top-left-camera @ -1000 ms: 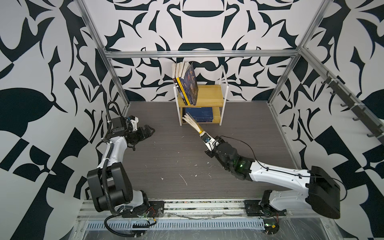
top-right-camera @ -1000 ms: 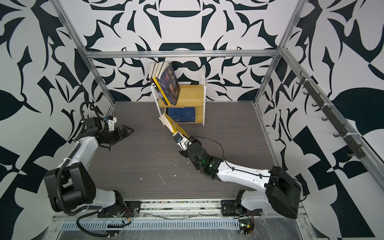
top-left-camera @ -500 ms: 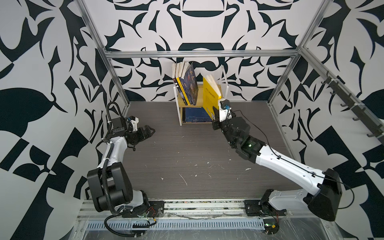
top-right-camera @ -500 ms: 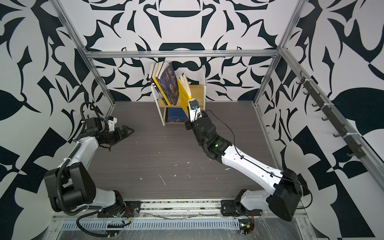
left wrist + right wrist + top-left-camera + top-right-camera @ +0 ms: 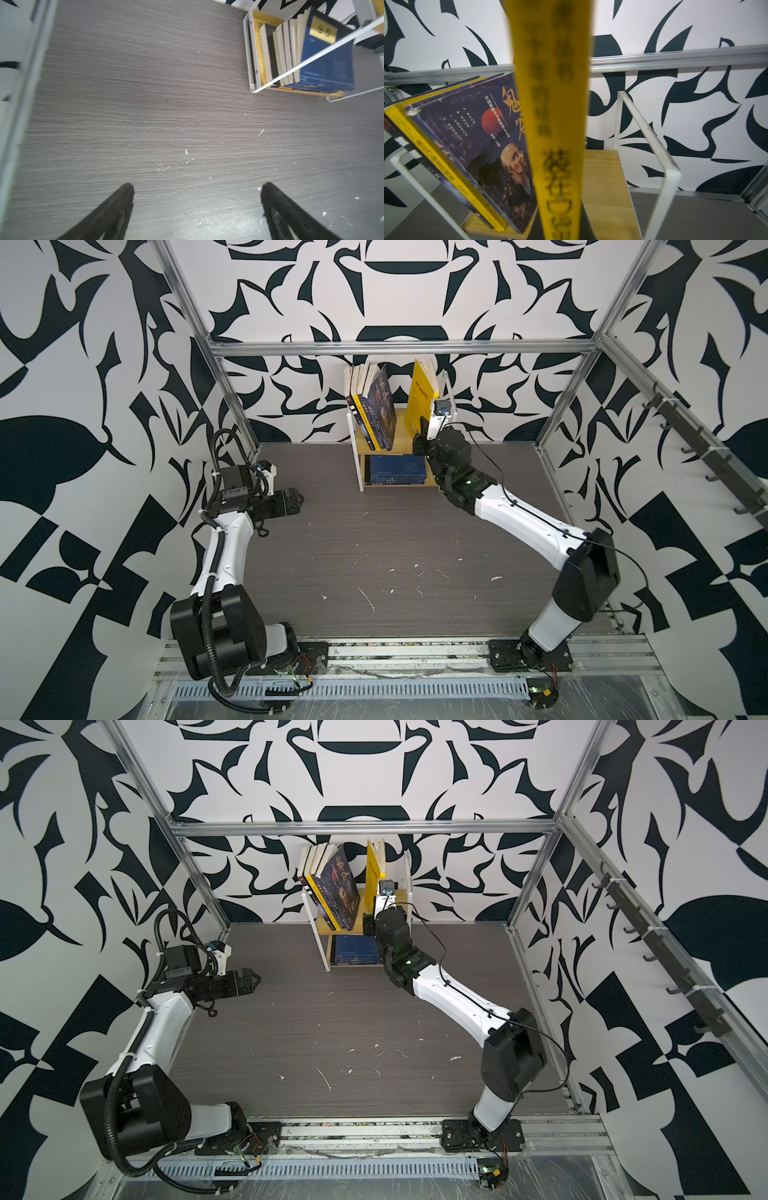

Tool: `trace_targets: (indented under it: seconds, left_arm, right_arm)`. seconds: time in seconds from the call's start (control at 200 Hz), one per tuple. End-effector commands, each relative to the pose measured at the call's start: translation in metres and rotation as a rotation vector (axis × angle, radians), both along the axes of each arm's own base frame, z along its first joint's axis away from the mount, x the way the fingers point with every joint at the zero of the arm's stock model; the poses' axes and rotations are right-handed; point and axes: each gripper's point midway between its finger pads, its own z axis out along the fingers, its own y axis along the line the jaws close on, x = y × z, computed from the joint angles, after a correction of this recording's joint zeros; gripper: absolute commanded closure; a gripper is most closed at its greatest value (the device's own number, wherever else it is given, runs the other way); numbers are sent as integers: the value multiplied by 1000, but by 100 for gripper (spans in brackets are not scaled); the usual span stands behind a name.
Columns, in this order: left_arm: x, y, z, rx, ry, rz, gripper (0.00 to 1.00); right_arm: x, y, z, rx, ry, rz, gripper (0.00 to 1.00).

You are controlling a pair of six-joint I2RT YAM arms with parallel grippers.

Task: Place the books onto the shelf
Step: 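Carry the upright yellow paperback to the shelf's upper tier with the right gripper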

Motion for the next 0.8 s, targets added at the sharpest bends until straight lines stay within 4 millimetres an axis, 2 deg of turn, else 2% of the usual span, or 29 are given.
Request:
trace_targets:
  seconds: [0.0,0.135,0.305,0.57,0.795]
  left_arm:
    - [-11,11,2,108,15,-9,0]
    - [-13,11,2,122,14,-16,1]
    - [-15,3,0,84,21,-28,0]
    - [-11,-5,0,76,25,-52,1]
    - [-12,-10,-5,60,33,-64,1]
  right_arm:
    - [3,-9,67,142,-146,-68,100]
    - [24,5,55,98,-130,-90,100]
    - [41,19,36,89,-109,-86,100]
    - [54,36,17,102,-89,-58,100]
    - [55,60,6,80,-70,50,100]
